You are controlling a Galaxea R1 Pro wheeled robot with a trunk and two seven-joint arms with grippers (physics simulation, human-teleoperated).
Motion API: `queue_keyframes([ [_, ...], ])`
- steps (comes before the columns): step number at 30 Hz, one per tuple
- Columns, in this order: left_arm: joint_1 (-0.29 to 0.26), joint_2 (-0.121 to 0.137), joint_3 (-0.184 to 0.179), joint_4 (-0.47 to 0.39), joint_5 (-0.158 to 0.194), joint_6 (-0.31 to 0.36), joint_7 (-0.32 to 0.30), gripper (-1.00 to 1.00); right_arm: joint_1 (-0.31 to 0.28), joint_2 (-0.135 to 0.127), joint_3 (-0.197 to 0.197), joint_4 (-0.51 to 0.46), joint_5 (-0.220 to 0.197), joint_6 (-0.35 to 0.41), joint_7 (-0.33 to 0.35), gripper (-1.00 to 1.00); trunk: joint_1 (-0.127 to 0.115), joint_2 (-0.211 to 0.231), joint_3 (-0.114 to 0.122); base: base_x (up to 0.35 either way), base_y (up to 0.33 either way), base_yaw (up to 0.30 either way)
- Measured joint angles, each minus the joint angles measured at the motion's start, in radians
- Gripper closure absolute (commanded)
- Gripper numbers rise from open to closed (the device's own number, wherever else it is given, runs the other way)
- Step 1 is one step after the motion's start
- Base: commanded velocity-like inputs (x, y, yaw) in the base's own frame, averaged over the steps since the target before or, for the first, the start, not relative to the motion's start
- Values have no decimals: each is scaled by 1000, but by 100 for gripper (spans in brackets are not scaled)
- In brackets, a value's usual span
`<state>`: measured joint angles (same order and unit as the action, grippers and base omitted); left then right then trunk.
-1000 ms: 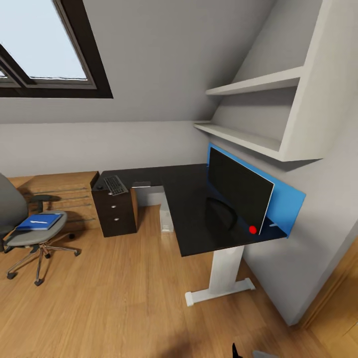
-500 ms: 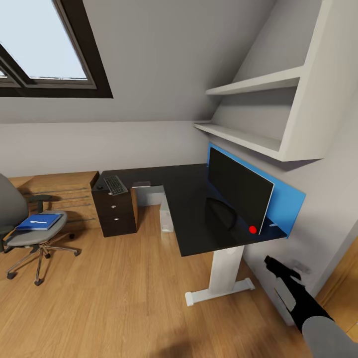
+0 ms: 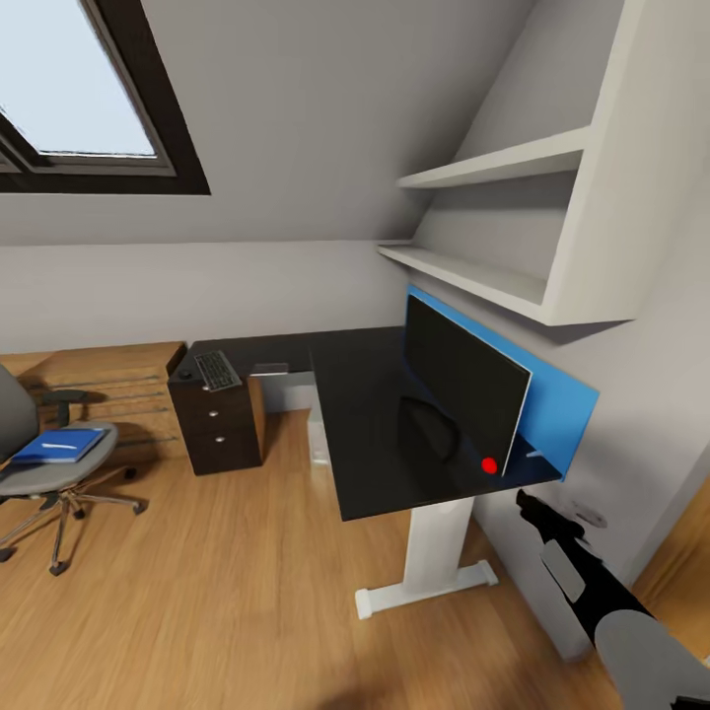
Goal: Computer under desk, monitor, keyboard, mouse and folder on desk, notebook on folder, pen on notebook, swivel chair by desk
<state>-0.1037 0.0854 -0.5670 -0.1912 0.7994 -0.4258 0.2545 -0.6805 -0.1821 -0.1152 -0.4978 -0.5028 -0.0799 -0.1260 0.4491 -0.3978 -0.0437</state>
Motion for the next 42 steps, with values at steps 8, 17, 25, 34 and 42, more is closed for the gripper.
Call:
queue_keyframes([
  [8,0,1,-4,1,0,-2,0,-100,0,9,11,0,8,-17,0,-100,0,0,0,264,-161,0],
  [17,0,1,-4,1,0,-1,-1,-100,0,8,10,0,9,-55,0,-100,0,0,0,263,-231,0],
  [25,0,2,-4,1,0,-1,1,-100,0,10,13,1,9,-93,0,-100,0,0,0,134,-92,0],
  [34,0,1,-4,1,0,-1,0,-100,0,11,13,1,9,-94,0,-100,0,0,0,208,-1,0],
  [42,0,1,-4,1,0,-1,0,-100,0,11,14,0,9,-94,0,-100,0,0,0,28,0,9],
])
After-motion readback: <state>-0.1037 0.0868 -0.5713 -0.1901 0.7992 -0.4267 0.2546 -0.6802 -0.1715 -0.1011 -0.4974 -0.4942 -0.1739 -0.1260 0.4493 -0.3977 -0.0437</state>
